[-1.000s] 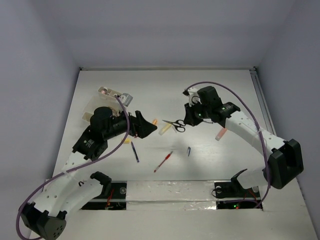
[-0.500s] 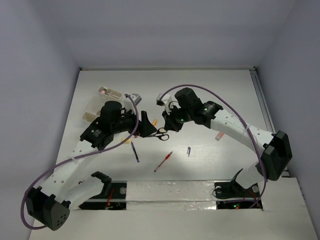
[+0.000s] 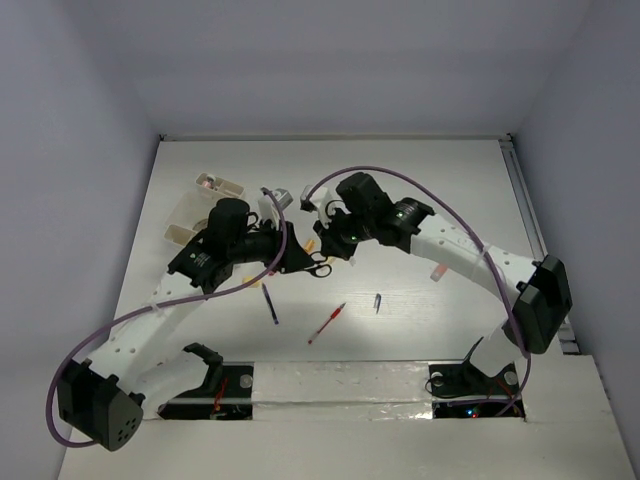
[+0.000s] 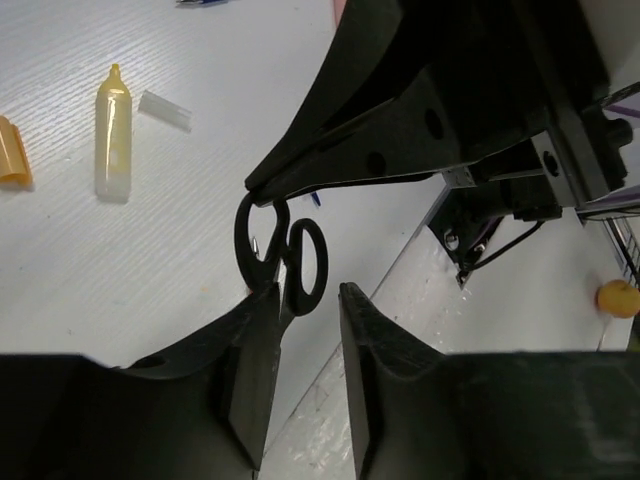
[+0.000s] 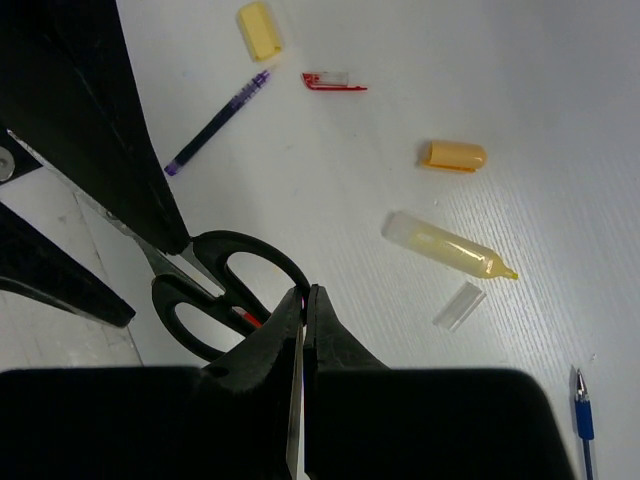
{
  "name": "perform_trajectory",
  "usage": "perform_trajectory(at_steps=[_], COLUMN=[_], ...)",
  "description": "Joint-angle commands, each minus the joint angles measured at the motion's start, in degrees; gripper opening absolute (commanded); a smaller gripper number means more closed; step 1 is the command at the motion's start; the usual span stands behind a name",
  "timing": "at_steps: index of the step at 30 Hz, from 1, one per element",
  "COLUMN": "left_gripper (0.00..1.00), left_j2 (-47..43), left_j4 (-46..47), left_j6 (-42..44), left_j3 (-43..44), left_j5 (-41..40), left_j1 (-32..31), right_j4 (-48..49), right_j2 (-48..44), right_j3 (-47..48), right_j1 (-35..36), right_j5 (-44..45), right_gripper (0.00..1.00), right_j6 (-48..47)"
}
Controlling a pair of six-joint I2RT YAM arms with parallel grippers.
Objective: Sort the stationery into containers
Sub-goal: Pick up the scissors from the center of the board, then place the scissors in the storage box.
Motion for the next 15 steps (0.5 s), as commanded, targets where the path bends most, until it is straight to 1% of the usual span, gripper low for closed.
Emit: perform_trajectory(at_steps=[1, 3, 6, 9, 11, 15], left_gripper=[0.26, 0.22, 0.21, 0.23, 0.24, 0.45], left_j2=[0.8, 1.0, 1.5, 2.2, 2.2, 0.7], left_j4=[3.2, 3.6, 3.8, 2.8, 1.9, 1.6], left_j6=[-0.2, -0.4, -0.5, -0.1, 0.5, 0.7], left_j3=[-0.5, -1.0, -1.3, -1.2, -0.5, 0.2], left_j5=[3.5, 4.1, 4.5, 4.7, 1.5, -0.7], left_j1=[-0.3, -0.3, -0.3, -0.3, -0.3, -0.3], right_j4=[-0.4, -0.4, 0.0, 0.5, 0.7, 0.7], right_j2=[0.6, 0.8, 0.6, 0.3, 0.2, -0.3], right_j3=[3.6, 4.0, 4.2, 4.6, 4.7, 4.1], right_j1=[0.9, 0.9, 1.4, 1.4, 1.4, 1.4], right_j5=[2.3, 3.2, 3.6, 3.2, 2.9, 2.8], right_gripper=[0.00, 0.00, 0.00, 0.00, 0.00, 0.00], right_j6=[-0.9, -1.0, -1.1, -1.2, -1.2, -1.3])
